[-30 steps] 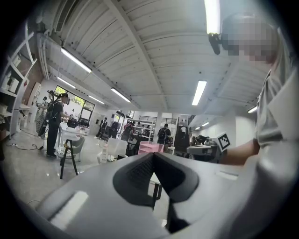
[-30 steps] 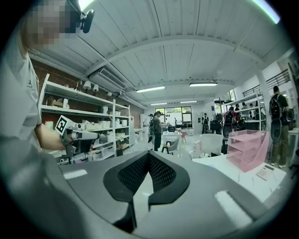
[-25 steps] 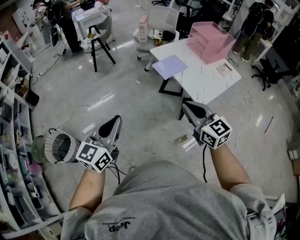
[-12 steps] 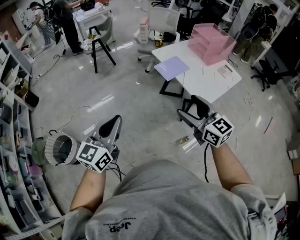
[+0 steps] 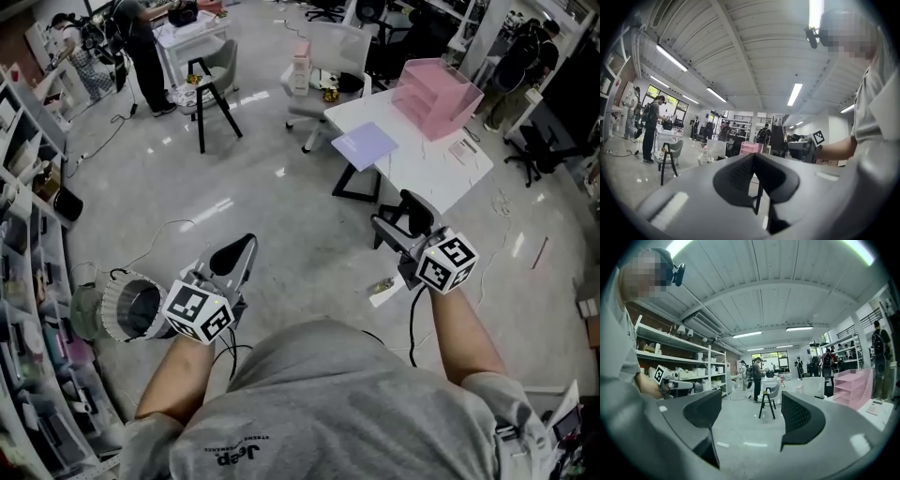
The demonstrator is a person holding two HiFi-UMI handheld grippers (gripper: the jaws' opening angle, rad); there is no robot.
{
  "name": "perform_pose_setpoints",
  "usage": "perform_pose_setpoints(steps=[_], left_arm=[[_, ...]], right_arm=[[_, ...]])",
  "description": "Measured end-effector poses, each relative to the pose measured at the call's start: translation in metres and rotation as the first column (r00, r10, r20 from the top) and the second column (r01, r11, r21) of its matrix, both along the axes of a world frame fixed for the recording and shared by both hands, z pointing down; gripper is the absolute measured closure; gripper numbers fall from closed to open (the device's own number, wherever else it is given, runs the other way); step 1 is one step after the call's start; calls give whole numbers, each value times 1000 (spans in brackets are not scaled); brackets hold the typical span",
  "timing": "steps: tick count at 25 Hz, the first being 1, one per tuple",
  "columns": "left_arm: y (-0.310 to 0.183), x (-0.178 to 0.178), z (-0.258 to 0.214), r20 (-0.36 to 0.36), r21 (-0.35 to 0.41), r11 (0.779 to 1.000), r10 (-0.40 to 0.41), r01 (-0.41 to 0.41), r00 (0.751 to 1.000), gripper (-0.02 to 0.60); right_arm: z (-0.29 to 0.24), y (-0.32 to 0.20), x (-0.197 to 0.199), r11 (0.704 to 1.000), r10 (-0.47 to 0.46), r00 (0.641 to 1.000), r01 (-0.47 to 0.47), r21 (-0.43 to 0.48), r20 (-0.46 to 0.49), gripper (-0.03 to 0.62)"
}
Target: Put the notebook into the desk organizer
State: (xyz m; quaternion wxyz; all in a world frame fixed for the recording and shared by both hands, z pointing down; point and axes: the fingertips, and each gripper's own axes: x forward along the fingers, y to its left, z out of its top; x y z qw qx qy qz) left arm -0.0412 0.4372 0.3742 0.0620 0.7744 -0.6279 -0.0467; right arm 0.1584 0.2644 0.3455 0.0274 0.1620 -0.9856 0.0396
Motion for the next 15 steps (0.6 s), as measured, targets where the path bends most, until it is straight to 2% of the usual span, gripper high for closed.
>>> perform_pose_setpoints(steps=[8,15], left_arm=[[-23,-39,2,-6,-1,1000,-12,12,1000,524],[-104,-65,18,-3,-25,999,-39,39,999,525]], right_arm=[[9,-29,-38,1000,-1,1000,1,0,-29,218],[27,-126,-66,1000,-10,1000,10,-9,-20,218]])
